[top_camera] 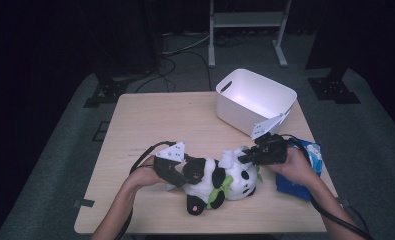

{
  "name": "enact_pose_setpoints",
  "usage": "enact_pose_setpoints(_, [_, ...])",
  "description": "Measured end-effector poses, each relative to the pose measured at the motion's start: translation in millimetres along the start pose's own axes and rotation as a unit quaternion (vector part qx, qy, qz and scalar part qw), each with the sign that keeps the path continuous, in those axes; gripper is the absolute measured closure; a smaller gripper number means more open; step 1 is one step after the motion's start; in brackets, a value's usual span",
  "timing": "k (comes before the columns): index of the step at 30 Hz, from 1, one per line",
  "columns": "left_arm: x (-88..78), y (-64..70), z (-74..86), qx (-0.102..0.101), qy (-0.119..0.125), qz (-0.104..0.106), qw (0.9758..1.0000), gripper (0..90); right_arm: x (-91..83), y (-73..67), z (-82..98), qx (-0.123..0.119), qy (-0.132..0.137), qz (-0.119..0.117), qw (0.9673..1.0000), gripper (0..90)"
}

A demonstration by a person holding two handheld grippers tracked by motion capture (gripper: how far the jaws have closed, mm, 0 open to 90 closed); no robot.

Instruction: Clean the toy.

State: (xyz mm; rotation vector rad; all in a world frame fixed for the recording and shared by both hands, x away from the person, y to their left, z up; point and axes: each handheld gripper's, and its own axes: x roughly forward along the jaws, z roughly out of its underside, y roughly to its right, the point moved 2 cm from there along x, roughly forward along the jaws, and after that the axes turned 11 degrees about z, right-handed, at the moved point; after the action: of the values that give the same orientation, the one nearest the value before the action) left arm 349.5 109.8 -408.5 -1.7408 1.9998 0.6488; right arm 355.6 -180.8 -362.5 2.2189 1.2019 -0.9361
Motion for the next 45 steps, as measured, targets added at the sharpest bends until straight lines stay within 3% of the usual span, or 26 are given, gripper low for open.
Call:
enact_pose_setpoints(2, [0.2,-0.2,0.5,0.001,0.002,0.001,1.0,33.7,-1.6,5.9,8.6,0.006,-0.011,0.005,0.9999,78.4])
enact_pose_setpoints(7, [1.7,-0.6,0.4,-0.004,0.005,0.006,1.0,30.6,-0.7,7.7,23.7,0.024,-0.016,-0.011,0.9995,78.5])
enact_pose_setpoints(12, [2.6,-2.4,1.0,-0.043,0.011,0.006,0.999,19.7,0.1,5.3,25.3,0.026,-0.017,-0.014,0.9994,78.6])
enact_pose_setpoints(17, [4.9,-5.8,4.2,-0.089,0.01,0.019,0.9958,9.0,0.4,3.4,27.0,0.027,-0.016,-0.018,0.9993,78.7])
enact_pose_setpoints(20, [7.2,-6.7,5.6,-0.098,0.012,0.028,0.9947,7.0,0.3,2.2,28.5,0.027,-0.015,-0.023,0.9993,78.9])
enact_pose_setpoints(23, [9.5,-6.2,6.1,-0.099,0.012,0.035,0.9944,6.5,-0.4,0.8,28.9,0.027,-0.013,-0.027,0.9992,78.8])
enact_pose_setpoints(31, [5.6,-1.7,2.8,-0.066,0.006,0.025,0.9975,22.8,-2.0,-4.4,16.0,0.011,-0.006,-0.034,0.9994,78.8])
enact_pose_setpoints(40, [4.7,0.0,2.3,-0.054,0.003,0.021,0.9983,23.6,8.5,-25.1,-15.5,-0.037,0.002,-0.046,0.9983,78.8])
enact_pose_setpoints(45, [4.5,0.5,2.8,-0.052,0.004,0.02,0.9984,23.7,6.2,-22.8,-14.3,-0.036,0.001,-0.043,0.9984,78.8])
